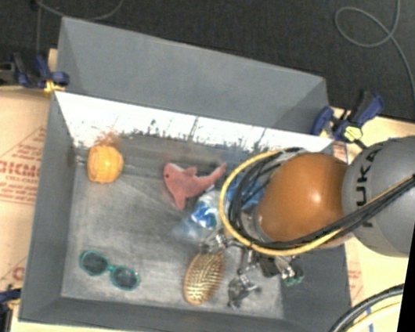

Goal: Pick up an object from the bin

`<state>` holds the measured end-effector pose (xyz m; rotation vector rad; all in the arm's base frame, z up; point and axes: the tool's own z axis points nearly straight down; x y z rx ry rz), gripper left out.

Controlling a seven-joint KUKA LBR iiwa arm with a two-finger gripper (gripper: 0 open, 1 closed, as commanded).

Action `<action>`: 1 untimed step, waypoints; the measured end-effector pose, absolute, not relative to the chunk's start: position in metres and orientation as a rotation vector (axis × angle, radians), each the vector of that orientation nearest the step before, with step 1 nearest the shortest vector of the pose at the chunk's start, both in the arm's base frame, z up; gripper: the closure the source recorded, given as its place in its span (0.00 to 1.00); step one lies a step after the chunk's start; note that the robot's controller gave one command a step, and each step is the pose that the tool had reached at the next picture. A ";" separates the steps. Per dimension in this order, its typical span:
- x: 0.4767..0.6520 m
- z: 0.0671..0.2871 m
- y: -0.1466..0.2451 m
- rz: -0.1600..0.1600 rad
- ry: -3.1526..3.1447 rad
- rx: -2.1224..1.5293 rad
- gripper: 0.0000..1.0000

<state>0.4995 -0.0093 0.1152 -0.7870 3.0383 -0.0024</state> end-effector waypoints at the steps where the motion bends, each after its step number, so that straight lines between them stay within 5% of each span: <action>1: 0.501 0.088 -0.008 0.002 3.010 -0.886 0.00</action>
Offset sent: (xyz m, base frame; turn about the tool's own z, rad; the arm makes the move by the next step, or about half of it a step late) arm 0.0142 0.0022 -0.0452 -0.1651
